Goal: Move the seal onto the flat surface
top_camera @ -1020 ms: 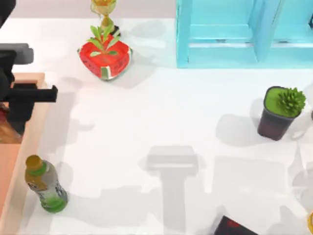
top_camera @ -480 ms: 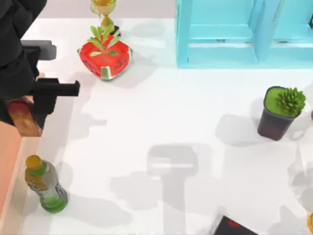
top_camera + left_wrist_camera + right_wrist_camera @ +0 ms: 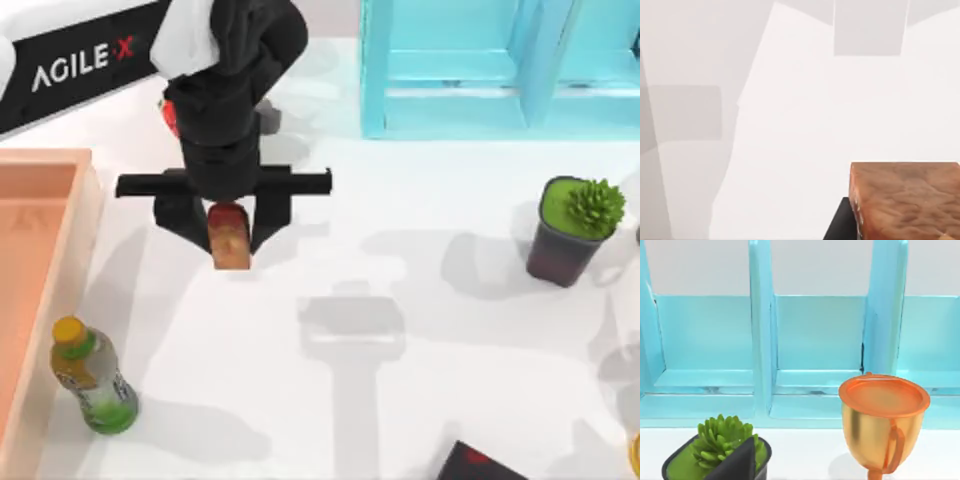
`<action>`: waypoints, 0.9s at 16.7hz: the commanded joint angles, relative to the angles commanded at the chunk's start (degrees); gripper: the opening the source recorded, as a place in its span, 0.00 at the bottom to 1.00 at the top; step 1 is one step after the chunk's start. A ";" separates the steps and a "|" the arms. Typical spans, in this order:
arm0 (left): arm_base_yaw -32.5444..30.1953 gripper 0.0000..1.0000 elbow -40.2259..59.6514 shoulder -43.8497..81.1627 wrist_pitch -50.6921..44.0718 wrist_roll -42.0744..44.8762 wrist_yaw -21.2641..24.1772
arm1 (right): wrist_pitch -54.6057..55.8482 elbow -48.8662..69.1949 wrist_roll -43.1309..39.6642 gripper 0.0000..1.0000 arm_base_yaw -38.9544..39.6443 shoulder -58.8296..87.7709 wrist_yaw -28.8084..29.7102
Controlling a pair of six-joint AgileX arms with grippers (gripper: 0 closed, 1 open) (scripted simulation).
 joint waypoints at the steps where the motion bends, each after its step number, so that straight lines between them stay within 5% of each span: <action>1: -1.68 0.00 1.56 2.44 1.12 -1.50 -0.11 | 0.00 0.00 0.00 1.00 0.00 0.00 0.00; 15: -5.34 0.00 0.47 8.86 9.76 -4.47 -0.37 | 0.00 0.00 0.00 1.00 0.00 0.00 0.00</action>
